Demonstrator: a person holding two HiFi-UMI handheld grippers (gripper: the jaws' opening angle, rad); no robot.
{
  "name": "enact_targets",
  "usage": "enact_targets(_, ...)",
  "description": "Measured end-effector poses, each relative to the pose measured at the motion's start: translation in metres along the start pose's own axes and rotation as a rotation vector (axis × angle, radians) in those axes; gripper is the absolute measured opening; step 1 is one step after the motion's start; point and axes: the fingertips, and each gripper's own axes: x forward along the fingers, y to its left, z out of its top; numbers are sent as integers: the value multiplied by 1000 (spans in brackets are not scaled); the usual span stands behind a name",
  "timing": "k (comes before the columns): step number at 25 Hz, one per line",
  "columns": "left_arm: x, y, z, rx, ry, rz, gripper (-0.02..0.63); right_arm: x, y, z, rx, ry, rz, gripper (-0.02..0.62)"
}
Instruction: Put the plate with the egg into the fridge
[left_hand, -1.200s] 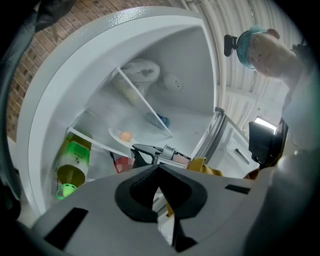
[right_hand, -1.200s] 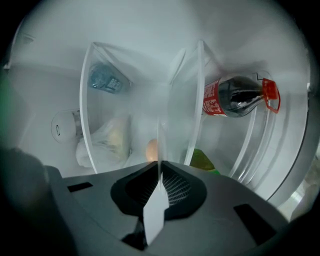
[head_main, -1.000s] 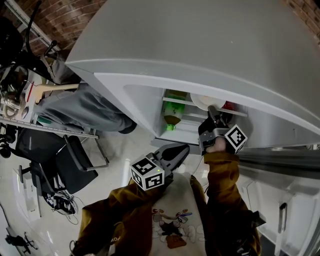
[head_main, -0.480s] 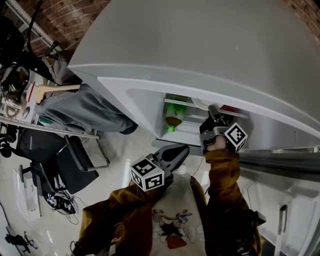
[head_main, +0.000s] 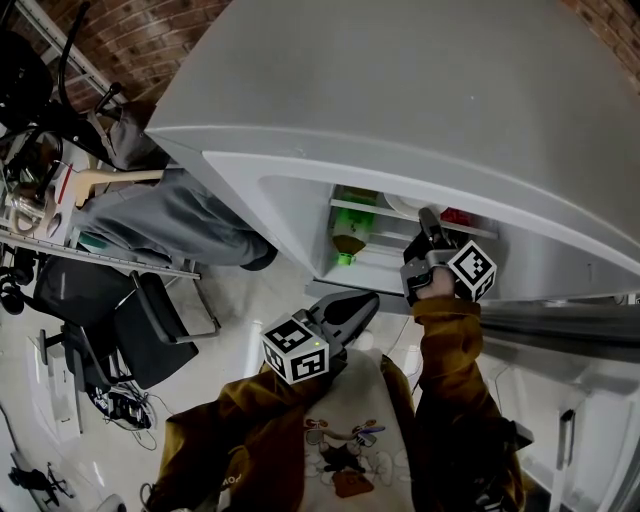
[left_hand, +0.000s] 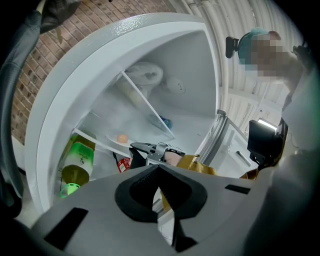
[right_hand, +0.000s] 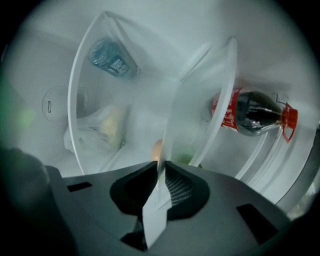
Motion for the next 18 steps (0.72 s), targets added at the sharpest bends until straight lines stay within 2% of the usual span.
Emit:
enact_targets(5, -1, 0, 0, -5, -1, 3, 6, 2, 5, 3, -90, 3, -23, 49)
enact_targets(10, -3, 0, 0, -7, -5, 6, 5, 2, 8, -1, -114, 25, -25, 65)
enact_targets(18, -3, -1, -2, -11, -4, 3, 6, 6, 22, -19, -240, 119, 34, 186)
